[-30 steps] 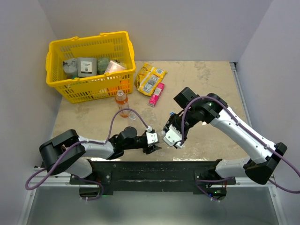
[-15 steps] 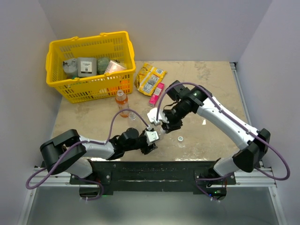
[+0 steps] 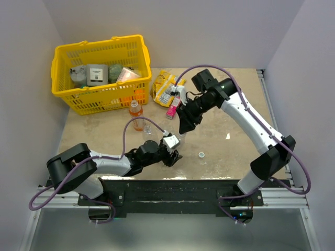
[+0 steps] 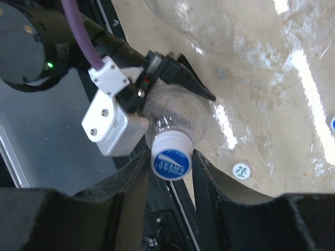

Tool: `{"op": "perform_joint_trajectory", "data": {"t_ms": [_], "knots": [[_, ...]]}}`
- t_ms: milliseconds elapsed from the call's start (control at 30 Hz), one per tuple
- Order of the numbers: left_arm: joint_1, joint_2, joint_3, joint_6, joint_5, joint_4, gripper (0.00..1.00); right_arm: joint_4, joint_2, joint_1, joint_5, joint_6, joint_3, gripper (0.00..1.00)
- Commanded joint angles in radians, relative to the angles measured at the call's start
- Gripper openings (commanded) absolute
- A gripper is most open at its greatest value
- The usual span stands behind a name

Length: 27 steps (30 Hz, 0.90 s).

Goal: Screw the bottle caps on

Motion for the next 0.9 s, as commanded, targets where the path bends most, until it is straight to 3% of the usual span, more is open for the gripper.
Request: {"op": "perform_joint_trajectory", "data": {"t_ms": [0, 100, 133, 233, 300, 400, 867], "knots": [[0.008, -0.014, 0.027, -0.063, 0.006, 0.032, 0.0, -0.207, 0.03, -0.024, -0.135, -0.068, 0.3, 0.48], [0.009, -0.017, 0.009, -0.04, 0.091, 0.044, 0.0, -0.216, 0.016, -0.076, -0.146, -0.201, 0.39, 0.51], [0.009, -0.016, 0.004, -0.027, 0.111, 0.058, 0.0, -0.216, -0.009, -0.079, -0.164, -0.325, 0.372, 0.52], [0.017, -0.007, 0.001, 0.025, 0.214, 0.075, 0.0, -0.219, -0.14, -0.075, -0.223, -0.619, 0.23, 0.57], [0.02, -0.008, 0.001, 0.052, 0.274, 0.072, 0.0, -0.216, -0.256, -0.023, -0.139, -0.844, 0.087, 0.59], [0.02, -0.007, 0.01, 0.08, 0.327, 0.058, 0.0, -0.204, -0.365, 0.053, -0.033, -1.034, -0.077, 0.61], [0.032, -0.002, 0.033, 0.192, 0.464, 0.041, 0.0, -0.216, -0.421, 0.134, 0.027, -1.378, -0.186, 0.62]]}}
